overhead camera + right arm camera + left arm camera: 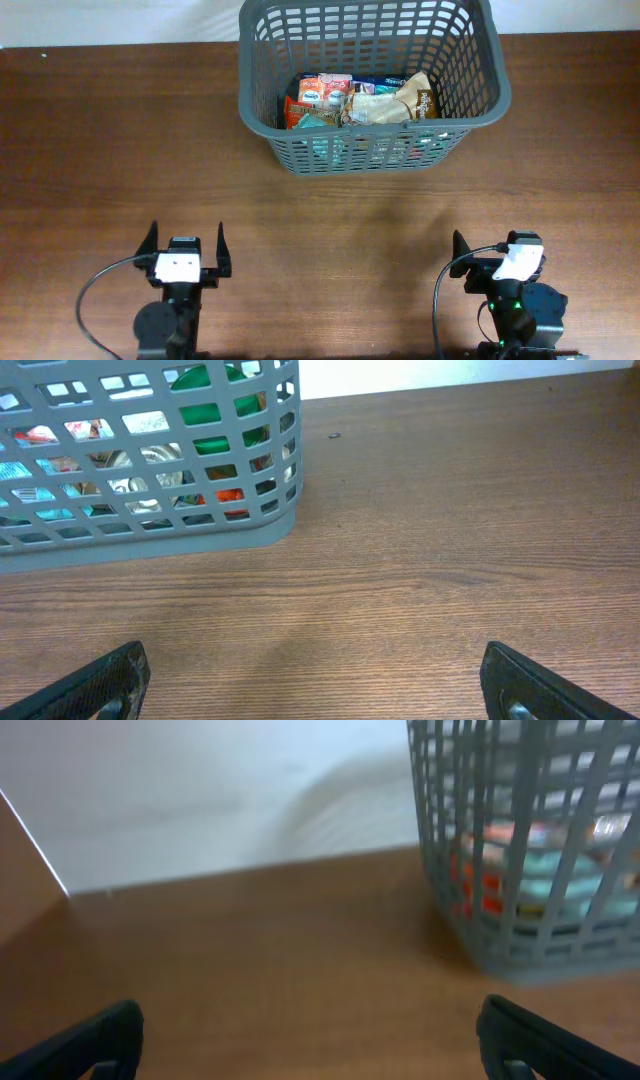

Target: Pack container

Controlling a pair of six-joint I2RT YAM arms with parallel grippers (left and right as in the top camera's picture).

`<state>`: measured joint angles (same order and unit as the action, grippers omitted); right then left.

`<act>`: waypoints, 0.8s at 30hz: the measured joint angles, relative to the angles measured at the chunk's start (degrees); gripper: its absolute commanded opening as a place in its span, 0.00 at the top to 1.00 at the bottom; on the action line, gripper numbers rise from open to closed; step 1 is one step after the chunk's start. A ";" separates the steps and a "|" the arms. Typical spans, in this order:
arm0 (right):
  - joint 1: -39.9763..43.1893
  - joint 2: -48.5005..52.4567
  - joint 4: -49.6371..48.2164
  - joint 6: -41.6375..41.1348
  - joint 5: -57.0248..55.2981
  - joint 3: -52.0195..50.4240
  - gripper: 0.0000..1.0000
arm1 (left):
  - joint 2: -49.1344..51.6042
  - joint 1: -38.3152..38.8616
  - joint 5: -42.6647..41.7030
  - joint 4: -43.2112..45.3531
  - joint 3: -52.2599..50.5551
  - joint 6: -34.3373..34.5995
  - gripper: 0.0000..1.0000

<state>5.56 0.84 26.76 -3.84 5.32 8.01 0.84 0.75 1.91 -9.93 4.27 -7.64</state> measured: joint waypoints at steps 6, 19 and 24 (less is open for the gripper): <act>0.00 0.00 0.00 0.02 0.00 0.00 0.01 | 0.00 0.04 0.00 2.54 -1.92 0.00 0.01; 0.00 0.00 0.00 0.04 0.00 0.00 0.01 | 0.00 0.04 0.00 2.56 -1.92 0.00 0.01; 0.00 0.00 0.00 0.02 0.00 0.00 0.01 | 0.00 0.04 0.00 2.56 -1.92 0.00 0.01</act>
<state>5.56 0.84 26.76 -3.81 5.32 8.01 0.84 0.80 1.91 -7.38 2.35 -7.64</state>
